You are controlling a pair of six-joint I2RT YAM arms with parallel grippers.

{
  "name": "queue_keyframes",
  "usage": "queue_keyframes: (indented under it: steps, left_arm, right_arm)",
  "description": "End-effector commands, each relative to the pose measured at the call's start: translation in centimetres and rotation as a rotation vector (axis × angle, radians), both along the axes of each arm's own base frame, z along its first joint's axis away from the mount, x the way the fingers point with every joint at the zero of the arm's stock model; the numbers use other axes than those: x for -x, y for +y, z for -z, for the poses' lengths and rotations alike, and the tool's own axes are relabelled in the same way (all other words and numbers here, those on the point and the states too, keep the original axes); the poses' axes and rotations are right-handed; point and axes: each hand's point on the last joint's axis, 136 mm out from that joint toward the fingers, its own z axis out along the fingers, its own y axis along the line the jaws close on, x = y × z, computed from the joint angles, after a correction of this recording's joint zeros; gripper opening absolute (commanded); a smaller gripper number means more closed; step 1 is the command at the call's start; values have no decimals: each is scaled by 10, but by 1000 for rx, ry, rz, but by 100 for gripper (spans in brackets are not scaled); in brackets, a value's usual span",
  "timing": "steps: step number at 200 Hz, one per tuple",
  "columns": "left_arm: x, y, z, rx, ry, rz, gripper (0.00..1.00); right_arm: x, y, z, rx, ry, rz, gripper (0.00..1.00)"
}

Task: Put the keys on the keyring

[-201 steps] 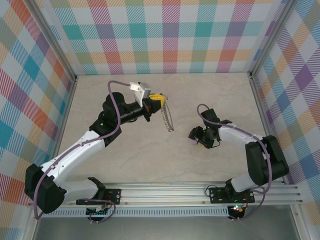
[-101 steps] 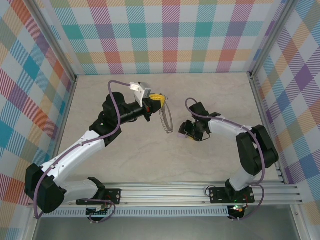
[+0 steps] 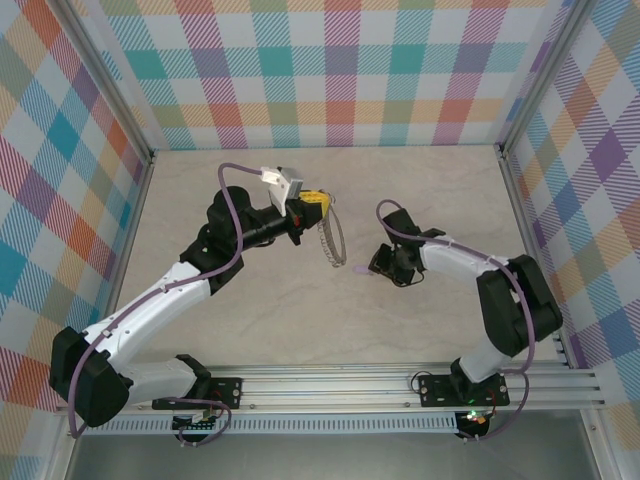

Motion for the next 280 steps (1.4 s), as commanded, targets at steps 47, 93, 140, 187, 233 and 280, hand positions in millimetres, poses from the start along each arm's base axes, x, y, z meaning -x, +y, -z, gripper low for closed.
queue_keyframes:
  steps: [47,93,140,187,233,280]
  left_arm:
    - [11,2,-21,46,-70,11,0]
    - [11,3,-20,44,-70,10,0]
    - [10,3,-17,38,-65,7,0]
    - [9,3,-16,36,-65,4,0]
    - [9,2,-17,38,-63,4,0]
    - [8,2,-17,40,-59,3,0]
  right_arm:
    - [-13,13,5,7,50,-11,38]
    - [-11,16,15,-11,69,1,33]
    - [-11,21,22,-30,72,-9,29]
    - [-10,21,27,-31,78,-13,25]
    - [-8,20,27,-28,77,-13,17]
    - [-5,17,24,-26,68,-13,11]
